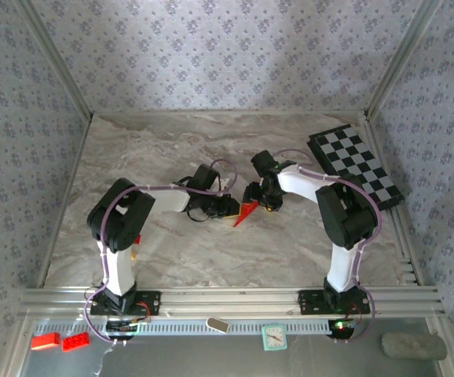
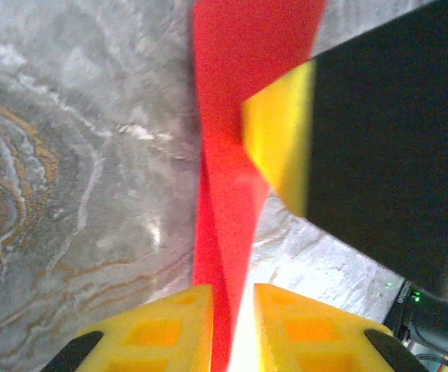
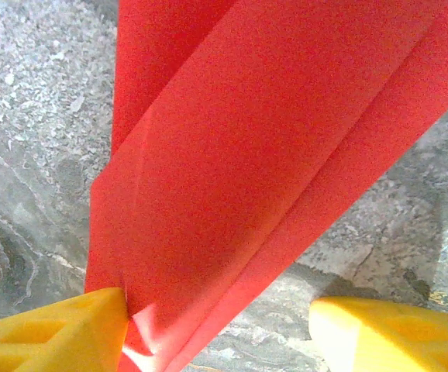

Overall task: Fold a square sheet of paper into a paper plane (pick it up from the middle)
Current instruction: Fold the wing for the fifth time at the center of the table.

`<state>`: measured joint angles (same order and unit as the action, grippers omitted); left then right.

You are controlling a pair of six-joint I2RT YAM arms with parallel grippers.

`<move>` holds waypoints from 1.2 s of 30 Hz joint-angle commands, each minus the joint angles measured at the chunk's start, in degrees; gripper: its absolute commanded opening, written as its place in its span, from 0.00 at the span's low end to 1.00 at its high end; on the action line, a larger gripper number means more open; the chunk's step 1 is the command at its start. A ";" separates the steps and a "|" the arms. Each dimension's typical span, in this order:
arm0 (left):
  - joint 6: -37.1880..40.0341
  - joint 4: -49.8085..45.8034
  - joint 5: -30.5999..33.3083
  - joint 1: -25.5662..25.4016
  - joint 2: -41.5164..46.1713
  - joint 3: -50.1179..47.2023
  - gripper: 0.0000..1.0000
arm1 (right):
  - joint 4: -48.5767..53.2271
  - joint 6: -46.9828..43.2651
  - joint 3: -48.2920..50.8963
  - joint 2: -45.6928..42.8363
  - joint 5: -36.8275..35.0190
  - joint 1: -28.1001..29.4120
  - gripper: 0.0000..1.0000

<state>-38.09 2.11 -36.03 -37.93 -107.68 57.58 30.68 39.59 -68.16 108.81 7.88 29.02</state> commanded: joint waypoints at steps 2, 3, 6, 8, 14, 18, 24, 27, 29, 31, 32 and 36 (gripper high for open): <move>-0.66 -1.40 2.06 -0.51 4.49 -1.05 0.21 | -2.89 -1.27 3.56 8.06 -3.66 -0.45 0.70; -1.22 -1.11 2.10 -0.73 4.67 -1.29 0.21 | -2.82 -1.36 3.49 8.16 -3.57 -0.46 0.70; -3.28 1.23 1.40 -1.47 4.94 -2.01 0.21 | -2.84 -1.41 3.39 8.39 -3.49 -0.46 0.70; -5.02 3.97 0.24 -2.10 4.55 -2.46 0.19 | -2.80 -1.45 3.39 8.52 -3.44 -0.45 0.70; -7.19 6.85 -0.99 -3.37 1.63 -1.96 0.14 | -2.88 -1.45 3.47 8.61 -3.22 -0.54 0.70; -7.57 7.22 -1.41 -3.52 0.90 -1.63 0.11 | -2.90 -1.45 3.56 8.53 -3.13 -0.63 0.69; -7.40 5.39 -0.89 -3.90 -0.57 -0.72 0.10 | -2.99 -1.27 3.56 8.79 -2.95 -0.63 0.68; -7.18 4.08 -0.30 -3.85 -1.24 -0.23 0.09 | -2.90 -1.27 3.47 8.87 -3.04 -0.66 0.69; -7.01 3.39 0.02 -3.88 -1.48 -0.02 0.09 | -2.81 -1.27 3.47 8.87 -3.05 -0.63 0.69; -7.01 3.26 0.24 -3.83 -1.57 -0.02 0.09 | -2.73 -1.27 3.57 8.96 -3.06 -0.63 0.69; -7.09 3.01 0.34 -3.90 -1.65 -0.03 0.09 | -2.75 -1.26 3.57 9.00 -3.12 -0.63 0.69; -6.91 2.15 0.49 -3.90 -2.25 0.32 0.09 | -2.81 -1.19 3.65 9.25 -3.04 -0.63 0.68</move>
<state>-45.30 5.78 -35.90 -41.39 -108.40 55.90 31.31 39.44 -68.58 109.32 7.88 28.86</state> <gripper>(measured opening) 0.090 0.685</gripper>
